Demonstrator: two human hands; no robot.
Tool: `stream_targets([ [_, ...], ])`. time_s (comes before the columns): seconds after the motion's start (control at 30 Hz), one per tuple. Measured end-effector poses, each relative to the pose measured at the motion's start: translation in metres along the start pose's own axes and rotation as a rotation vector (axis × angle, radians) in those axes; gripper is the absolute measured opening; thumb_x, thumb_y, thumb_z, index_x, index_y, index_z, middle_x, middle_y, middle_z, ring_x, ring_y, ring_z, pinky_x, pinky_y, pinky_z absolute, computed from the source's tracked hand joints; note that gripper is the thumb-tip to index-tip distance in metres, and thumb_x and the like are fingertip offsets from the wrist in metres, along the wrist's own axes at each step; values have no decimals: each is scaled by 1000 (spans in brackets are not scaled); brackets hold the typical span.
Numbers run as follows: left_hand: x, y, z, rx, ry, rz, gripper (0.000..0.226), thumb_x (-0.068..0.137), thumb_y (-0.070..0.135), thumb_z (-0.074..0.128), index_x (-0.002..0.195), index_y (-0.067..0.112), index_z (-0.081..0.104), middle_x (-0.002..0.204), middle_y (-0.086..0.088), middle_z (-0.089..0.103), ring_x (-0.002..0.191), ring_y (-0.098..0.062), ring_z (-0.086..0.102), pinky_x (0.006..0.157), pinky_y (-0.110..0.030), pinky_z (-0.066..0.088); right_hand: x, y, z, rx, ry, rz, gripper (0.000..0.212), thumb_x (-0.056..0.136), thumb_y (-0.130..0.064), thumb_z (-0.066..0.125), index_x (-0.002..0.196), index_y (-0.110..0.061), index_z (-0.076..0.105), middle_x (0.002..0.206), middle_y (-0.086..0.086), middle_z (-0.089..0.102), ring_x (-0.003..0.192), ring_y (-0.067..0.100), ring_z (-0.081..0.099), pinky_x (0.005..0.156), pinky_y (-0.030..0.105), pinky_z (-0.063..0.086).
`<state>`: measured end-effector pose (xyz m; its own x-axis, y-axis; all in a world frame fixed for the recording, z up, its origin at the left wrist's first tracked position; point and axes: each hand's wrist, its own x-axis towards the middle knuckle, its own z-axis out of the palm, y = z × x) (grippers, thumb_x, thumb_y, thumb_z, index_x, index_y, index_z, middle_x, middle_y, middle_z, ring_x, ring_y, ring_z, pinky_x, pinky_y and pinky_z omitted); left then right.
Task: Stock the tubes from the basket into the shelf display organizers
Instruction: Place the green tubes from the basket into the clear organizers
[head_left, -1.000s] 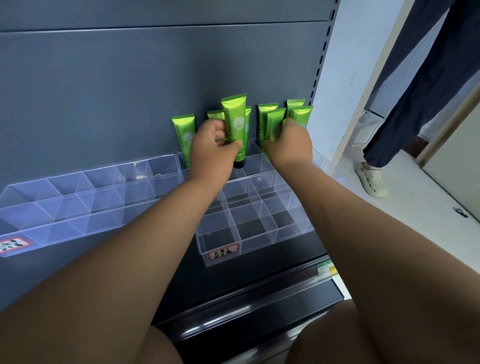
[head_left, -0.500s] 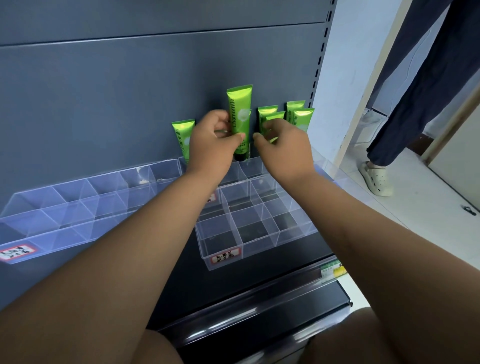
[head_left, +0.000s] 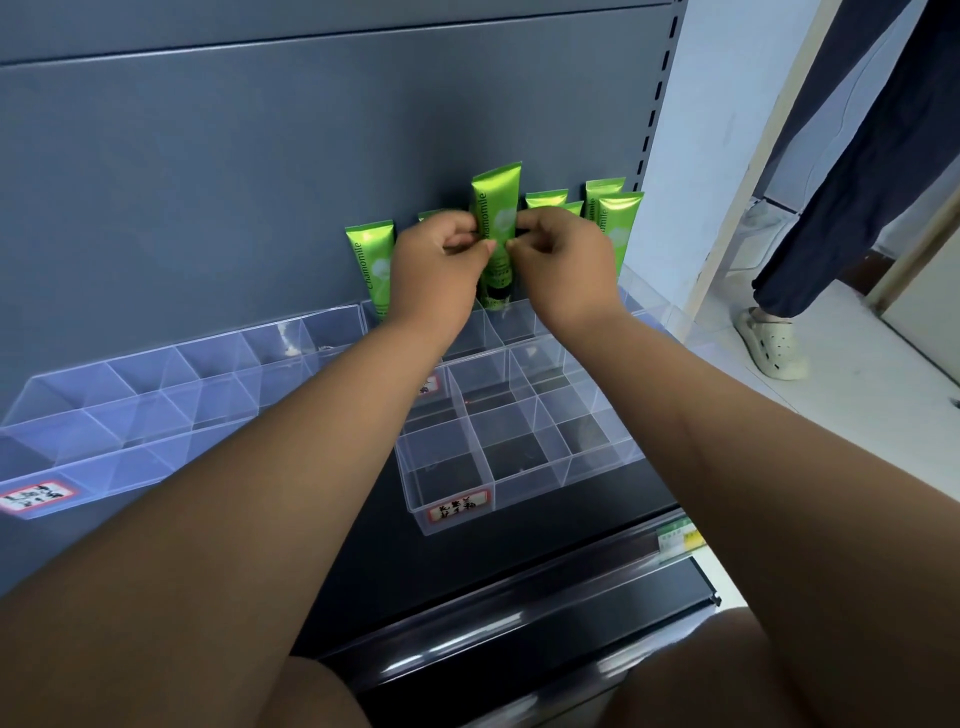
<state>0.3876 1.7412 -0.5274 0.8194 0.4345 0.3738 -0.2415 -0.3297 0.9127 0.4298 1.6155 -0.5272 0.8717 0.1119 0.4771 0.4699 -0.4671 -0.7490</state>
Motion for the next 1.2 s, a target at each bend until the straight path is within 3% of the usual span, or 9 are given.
stream_targets([
  [0.1,-2,-6,0,12,1,-30,29,86,6,74,82,34,69,79,16,72,78,-5,69,86,-50,60,1,4,2,-23,-19,21,20,87,-13,64,104,-15,75,83,2,74,80,21,66,74,31,54],
  [0.23,-3,-11,2,18,-12,-74,17,89,8,73,98,22,68,94,2,74,93,-19,72,90,-48,60,0,7,1,-60,-27,51,17,87,-13,67,103,-11,75,94,3,74,87,17,66,74,23,47],
  [0.4,-7,-7,5,133,-44,-57,24,90,13,74,113,7,70,101,-3,74,96,-16,70,92,-36,57,1,12,3,-115,-16,88,14,83,-12,67,94,-11,74,87,4,73,84,21,66,70,24,46],
  [0.6,-11,-8,5,202,-76,-82,29,91,19,73,117,5,70,96,1,68,99,-17,67,95,-37,55,1,15,7,-169,-19,84,11,86,-20,70,93,-11,73,88,2,72,81,17,60,67,22,35],
  [0.7,-11,-7,6,221,-87,-77,22,92,19,73,111,9,71,94,-1,67,97,-17,66,95,-41,55,2,16,9,-179,-22,95,13,86,-20,70,93,-10,74,88,3,72,81,18,61,66,23,35],
  [1.0,-9,-9,4,228,-101,-121,39,92,20,72,127,5,66,117,-7,71,109,-18,66,101,-34,52,2,15,10,-208,-24,96,14,89,-20,68,97,-11,74,95,5,73,81,16,56,68,21,34],
  [1.2,-11,-8,5,231,-117,-135,37,92,18,72,126,6,65,116,-6,70,108,-16,66,101,-34,52,1,11,8,-245,-35,73,15,88,-17,66,91,-5,74,89,11,73,85,27,64,65,29,42],
])
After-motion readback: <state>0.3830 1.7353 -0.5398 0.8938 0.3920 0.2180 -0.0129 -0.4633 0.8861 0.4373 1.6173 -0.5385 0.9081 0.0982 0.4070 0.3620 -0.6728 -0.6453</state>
